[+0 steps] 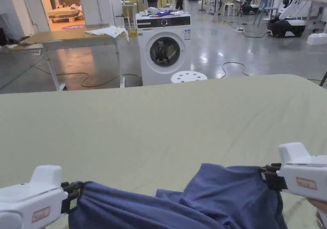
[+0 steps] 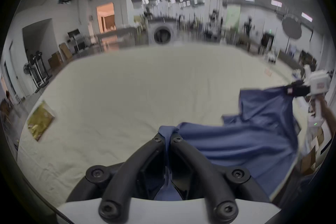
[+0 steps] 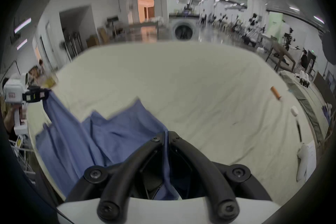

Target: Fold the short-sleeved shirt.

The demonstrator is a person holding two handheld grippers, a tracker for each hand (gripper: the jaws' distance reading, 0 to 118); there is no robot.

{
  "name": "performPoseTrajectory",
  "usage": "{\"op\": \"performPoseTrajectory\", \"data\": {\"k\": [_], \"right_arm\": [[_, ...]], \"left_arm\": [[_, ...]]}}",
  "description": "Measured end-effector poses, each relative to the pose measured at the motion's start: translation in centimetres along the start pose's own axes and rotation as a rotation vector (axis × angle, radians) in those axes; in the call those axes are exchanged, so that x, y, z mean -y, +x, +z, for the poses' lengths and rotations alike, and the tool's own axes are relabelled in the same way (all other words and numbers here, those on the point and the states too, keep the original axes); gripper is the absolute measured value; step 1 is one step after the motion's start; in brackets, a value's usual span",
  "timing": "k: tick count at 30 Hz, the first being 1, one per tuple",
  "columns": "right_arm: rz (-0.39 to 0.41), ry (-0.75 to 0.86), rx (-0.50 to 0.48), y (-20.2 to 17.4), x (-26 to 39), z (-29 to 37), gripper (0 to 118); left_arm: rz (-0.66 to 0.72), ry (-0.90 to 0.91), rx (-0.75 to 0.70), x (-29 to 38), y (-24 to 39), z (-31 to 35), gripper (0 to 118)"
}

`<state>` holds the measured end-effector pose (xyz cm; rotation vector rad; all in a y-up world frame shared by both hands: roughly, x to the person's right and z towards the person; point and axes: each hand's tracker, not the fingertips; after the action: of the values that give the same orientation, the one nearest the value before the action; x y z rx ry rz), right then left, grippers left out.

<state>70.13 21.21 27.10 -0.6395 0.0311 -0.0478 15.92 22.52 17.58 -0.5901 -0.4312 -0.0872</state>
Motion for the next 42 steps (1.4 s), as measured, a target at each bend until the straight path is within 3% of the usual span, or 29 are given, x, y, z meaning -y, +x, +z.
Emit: {"op": "performPoseTrajectory", "data": {"k": [8,13,17,21,31,42], "right_arm": [[-0.041,0.372,0.118,0.1,-7.0,13.2,1],[-0.004,0.475,0.167,-1.4,-12.5,16.0,1],[0.02,0.554,0.188,-3.6,-17.4,17.3,1],[0.095,0.599,0.253,-5.8,-22.6,17.6,1],[0.115,0.627,0.311,-7.7,-33.4,13.3,1],[0.054,0.665,0.396,-7.2,-42.0,7.8,1]], "left_arm": [[0.052,0.317,-0.033,-7.0,-2.6,16.6,0],[-0.034,0.456,-0.13,-12.0,-2.8,20.7,0],[-0.01,0.508,-0.169,-15.8,-3.2,21.8,0],[-0.052,0.543,-0.266,-19.2,-3.6,21.4,0],[-0.045,0.544,-0.321,-28.3,-7.1,15.3,0],[-0.045,0.529,-0.36,-36.5,-10.2,6.6,0]]}}
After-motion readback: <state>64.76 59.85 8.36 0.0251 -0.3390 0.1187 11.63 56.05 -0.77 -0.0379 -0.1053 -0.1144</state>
